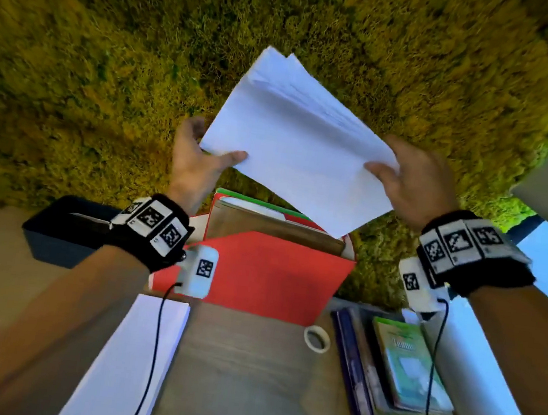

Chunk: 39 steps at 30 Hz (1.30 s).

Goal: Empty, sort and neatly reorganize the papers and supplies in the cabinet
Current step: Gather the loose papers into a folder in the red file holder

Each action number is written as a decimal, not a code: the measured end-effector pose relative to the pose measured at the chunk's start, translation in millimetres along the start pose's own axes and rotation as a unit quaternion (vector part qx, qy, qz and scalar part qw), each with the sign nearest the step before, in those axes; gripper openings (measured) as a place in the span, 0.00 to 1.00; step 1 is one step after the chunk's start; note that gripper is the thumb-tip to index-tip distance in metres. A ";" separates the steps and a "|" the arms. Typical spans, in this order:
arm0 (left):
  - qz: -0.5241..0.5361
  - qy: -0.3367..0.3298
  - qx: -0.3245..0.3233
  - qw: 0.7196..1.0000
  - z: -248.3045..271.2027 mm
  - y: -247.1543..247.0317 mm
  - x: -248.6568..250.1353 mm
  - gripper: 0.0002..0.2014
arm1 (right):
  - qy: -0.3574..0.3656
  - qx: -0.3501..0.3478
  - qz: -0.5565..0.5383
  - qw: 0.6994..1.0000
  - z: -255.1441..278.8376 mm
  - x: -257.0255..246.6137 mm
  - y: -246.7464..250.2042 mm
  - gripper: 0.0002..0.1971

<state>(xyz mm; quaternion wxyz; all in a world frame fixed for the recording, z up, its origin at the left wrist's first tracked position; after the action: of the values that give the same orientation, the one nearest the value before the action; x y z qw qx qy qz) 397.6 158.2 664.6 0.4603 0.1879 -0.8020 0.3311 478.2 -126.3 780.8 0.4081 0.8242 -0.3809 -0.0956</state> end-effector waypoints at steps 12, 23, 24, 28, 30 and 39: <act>-0.185 0.038 -0.113 0.976 -9.1 31.2 -103.3 0.26 | 0.051 -0.215 -0.005 0.975 -22.0 -5.3 -101.3 0.15; -0.267 0.210 -0.197 0.920 -11.2 66.4 -236.7 0.41 | 0.043 -0.378 0.013 0.925 8.1 -16.6 -197.2 0.14; -0.266 0.210 -0.197 0.920 -11.0 62.3 -230.7 0.43 | 0.045 -0.385 0.010 0.922 14.5 -18.9 -205.8 0.14; -0.316 0.236 -0.221 0.892 -0.3 42.5 -199.7 0.24 | 0.006 -0.461 -0.024 0.887 39.2 -16.1 -238.8 0.17; -0.295 0.263 -0.255 0.883 3.7 36.4 -200.2 0.18 | -0.020 -0.484 -0.041 0.874 42.6 -11.5 -245.5 0.20; -0.192 0.200 -0.234 0.932 3.7 37.7 -187.8 0.13 | -0.006 -0.411 -0.016 0.911 36.0 -5.5 -235.1 0.10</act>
<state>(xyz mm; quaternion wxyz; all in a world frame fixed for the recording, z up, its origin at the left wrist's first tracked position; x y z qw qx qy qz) 467.4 181.8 487.7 0.6969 0.1550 -0.6967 0.0702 586.7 -55.4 581.3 0.7073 0.5887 -0.2969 -0.2549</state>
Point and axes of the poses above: each hand's wrist, its own z-axis away from the middle knuckle, its own y-axis out of the back of the hand, x = y × z, the point moved 6 cm from there along -z, towards the middle knuckle, and after that the axes turned 10 degrees about z, right-handed, at the moved point
